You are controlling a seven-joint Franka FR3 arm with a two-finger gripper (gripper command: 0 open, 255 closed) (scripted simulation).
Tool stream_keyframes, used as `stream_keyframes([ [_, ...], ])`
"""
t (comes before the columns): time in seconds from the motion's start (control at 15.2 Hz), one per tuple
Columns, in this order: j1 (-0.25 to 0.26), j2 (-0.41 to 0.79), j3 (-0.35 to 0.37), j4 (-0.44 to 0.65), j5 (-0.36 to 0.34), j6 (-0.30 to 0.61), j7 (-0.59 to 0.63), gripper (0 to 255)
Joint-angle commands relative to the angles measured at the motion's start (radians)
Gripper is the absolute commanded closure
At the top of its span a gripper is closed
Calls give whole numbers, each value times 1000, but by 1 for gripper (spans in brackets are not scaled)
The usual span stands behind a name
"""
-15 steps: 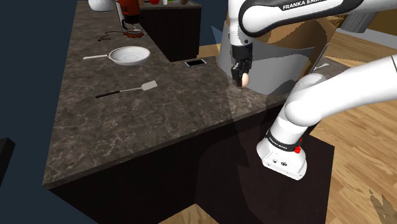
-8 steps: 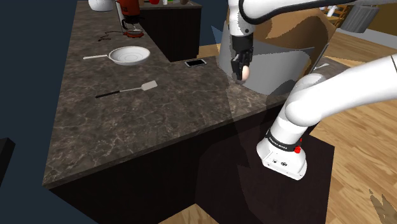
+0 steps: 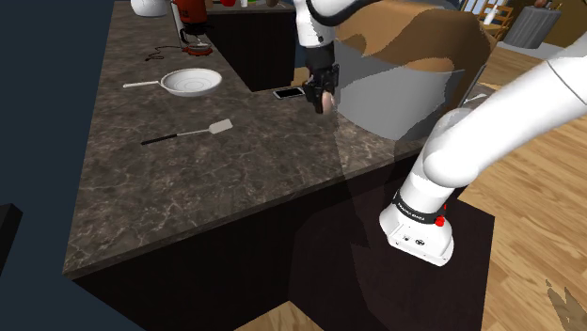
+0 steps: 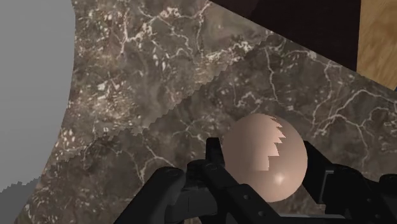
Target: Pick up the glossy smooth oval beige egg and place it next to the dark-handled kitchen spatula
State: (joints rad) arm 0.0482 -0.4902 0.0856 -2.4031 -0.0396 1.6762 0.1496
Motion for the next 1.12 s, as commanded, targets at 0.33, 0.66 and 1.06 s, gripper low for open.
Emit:
stream_keyframes([
  [0.33, 28, 250, 70, 223, 23, 21, 99, 255],
  [0.66, 48, 437, 110, 426, 13, 0, 168, 255],
  [1.06, 87, 674, 141, 721, -21, -66, 246, 255],
])
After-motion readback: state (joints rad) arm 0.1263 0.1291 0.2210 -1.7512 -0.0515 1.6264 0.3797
